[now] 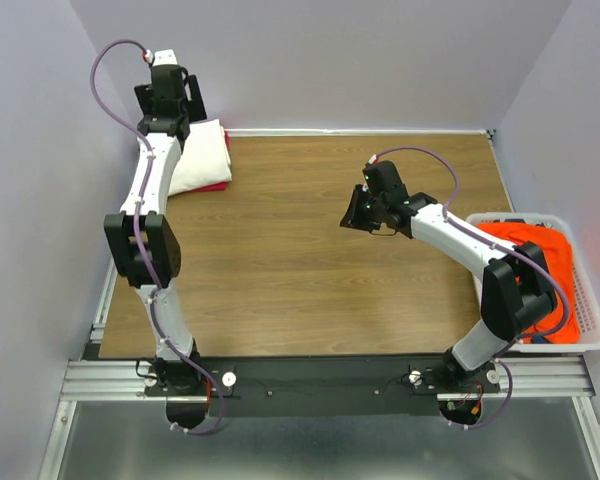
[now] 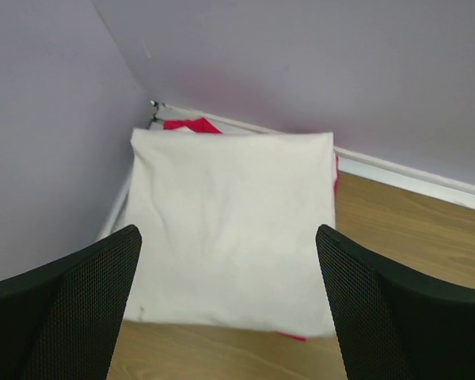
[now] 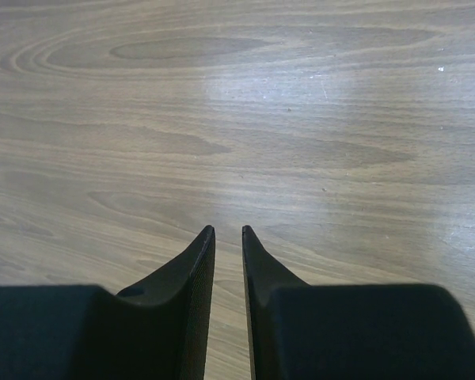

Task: Fold and stack the t-shirts
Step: Reset both grippers

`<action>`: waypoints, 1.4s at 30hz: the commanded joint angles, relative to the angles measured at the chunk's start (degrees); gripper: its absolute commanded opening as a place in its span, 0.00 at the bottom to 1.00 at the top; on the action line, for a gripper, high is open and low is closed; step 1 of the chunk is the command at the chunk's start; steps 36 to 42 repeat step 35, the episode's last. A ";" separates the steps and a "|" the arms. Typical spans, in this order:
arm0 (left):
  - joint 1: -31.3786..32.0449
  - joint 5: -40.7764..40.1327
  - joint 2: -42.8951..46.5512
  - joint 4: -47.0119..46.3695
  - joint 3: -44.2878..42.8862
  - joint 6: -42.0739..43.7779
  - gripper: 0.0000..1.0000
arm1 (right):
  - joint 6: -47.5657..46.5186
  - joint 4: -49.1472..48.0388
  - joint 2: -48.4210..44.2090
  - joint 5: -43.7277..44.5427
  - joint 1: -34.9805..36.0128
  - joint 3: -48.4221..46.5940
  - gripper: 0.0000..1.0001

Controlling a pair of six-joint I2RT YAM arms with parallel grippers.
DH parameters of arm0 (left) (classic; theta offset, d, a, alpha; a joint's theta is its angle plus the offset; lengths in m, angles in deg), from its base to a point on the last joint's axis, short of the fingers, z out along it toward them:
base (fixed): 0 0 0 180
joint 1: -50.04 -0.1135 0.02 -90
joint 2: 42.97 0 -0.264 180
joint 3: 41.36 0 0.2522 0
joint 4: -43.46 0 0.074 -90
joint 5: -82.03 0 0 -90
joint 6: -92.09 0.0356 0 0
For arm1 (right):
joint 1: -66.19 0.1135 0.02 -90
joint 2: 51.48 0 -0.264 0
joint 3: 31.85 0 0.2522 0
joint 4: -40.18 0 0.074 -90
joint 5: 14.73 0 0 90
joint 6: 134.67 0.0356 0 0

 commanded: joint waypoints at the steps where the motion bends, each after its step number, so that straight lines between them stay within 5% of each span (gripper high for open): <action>1: 4.69 4.42 10.36 -5.01 10.98 -9.34 0.98 | -0.26 1.22 -2.61 3.02 -0.18 -0.24 0.27; 8: 17.52 1.79 25.92 -13.27 35.75 -15.41 0.98 | -1.05 1.13 -6.30 5.92 -0.18 0.64 0.27; 17: 32.12 0.29 41.22 -18.73 54.31 -19.89 0.98 | -1.49 1.22 -16.75 12.86 -0.18 5.55 0.27; 24: 37.76 -0.76 49.30 -18.57 58.91 -19.55 0.98 | -1.41 1.13 -23.27 17.00 -0.18 8.28 0.27; 42: 37.93 -3.75 52.21 -14.96 57.42 -13.84 0.98 | -1.49 1.22 -25.64 17.97 -0.18 9.43 0.27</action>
